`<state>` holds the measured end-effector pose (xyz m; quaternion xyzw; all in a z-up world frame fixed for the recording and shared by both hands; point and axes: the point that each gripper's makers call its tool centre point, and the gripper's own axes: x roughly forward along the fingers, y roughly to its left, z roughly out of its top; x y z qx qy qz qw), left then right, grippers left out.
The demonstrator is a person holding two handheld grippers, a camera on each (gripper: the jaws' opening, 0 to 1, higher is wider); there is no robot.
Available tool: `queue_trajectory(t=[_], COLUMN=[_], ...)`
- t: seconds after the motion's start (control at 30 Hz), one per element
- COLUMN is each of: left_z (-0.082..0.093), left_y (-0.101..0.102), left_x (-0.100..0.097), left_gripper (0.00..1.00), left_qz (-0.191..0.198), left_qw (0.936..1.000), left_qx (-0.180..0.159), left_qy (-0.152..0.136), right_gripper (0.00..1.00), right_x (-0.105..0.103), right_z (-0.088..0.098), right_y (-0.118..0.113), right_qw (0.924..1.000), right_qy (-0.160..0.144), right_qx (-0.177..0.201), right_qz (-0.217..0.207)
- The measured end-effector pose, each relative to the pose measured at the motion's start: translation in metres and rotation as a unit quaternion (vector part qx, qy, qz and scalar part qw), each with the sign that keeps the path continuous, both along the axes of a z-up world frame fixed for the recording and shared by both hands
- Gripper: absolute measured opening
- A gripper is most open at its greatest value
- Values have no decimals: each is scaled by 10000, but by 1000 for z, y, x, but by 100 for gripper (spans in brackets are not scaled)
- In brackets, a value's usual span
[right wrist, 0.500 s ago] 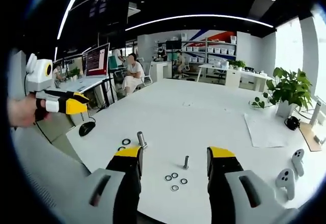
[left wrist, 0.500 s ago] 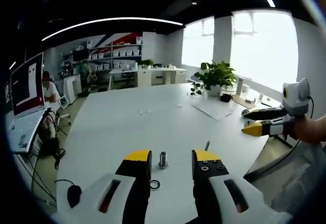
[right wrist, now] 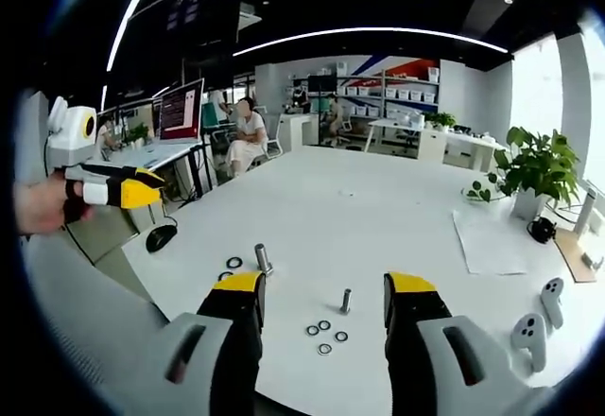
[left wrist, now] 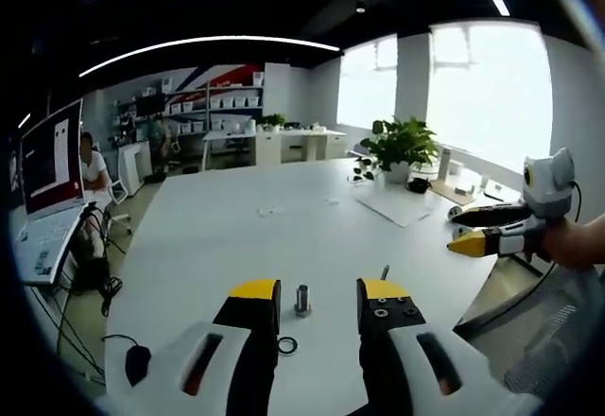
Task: Place the washer onto the threaded stud by aligning its center hole with the stud, sliding it down to the base, and recovering from edge contact or off-axis alignment until the washer reaches the visible bottom stop.
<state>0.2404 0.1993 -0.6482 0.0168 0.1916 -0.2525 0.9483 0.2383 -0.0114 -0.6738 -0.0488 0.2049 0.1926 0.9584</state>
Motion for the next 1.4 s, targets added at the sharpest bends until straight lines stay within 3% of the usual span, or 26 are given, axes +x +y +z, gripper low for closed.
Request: queue_trajectory(t=[1.0,1.4], left_z=[-7,-13], left_y=[-4,-3], left_x=[-2,-2], left_gripper=[30,31], left_qz=[-88,-71], left_qw=[9998,9996], left_qx=[129,184], left_qy=[115,218], right_gripper=[53,53], right_x=[-1,-2], right_z=[-5,-14], right_y=[1,0], right_qw=[9997,9993], right_qy=[27,205], right_qx=[-227,-279], right_qz=[118,110])
